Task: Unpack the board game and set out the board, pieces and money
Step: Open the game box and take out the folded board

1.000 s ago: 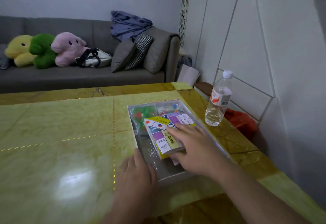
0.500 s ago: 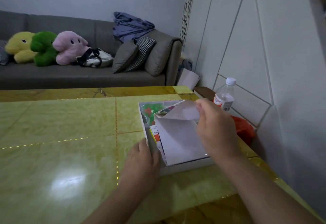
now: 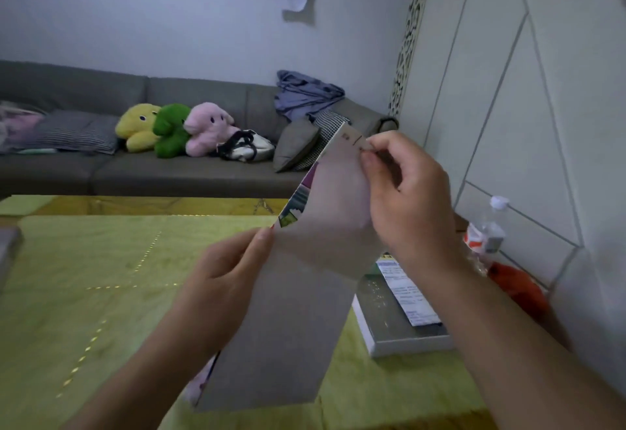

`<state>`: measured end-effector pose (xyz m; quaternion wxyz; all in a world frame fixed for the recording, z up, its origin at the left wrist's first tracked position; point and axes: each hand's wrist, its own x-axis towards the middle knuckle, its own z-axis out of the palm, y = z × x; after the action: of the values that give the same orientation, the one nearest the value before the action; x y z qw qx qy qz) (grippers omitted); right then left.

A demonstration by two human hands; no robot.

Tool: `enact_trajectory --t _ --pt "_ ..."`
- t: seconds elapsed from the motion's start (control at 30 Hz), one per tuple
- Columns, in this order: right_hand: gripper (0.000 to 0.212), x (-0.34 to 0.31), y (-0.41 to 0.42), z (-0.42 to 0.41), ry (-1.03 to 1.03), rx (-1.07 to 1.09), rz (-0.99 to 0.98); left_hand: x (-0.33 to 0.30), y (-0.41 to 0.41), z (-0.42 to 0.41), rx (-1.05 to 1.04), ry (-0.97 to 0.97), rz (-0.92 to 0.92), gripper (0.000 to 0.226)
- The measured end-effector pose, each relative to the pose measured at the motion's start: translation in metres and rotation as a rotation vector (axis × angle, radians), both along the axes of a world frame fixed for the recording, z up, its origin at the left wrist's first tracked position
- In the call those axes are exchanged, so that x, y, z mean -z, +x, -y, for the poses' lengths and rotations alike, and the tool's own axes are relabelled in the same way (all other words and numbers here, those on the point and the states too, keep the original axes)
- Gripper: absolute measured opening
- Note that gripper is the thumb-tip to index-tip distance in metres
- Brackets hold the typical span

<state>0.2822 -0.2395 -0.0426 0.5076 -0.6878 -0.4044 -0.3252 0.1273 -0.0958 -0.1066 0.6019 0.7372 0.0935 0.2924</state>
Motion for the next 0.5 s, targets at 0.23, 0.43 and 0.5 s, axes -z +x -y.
enact_trajectory --t 0.23,0.43,0.5 --pt "0.04 0.047 -0.091 -0.043 -0.397 0.369 -0.024 0.025 -0.061 -0.033 -0.25 0.136 -0.125 0.059" --pt "0.054 0.105 -0.146 -0.062 -0.521 -0.168 -0.857 0.041 -0.076 -0.032 -0.269 0.081 -0.131 0.025" --pt "0.057 0.109 -0.145 -0.064 -0.454 -0.293 -0.938 0.039 -0.079 -0.033 -0.19 -0.145 -0.103 0.026"
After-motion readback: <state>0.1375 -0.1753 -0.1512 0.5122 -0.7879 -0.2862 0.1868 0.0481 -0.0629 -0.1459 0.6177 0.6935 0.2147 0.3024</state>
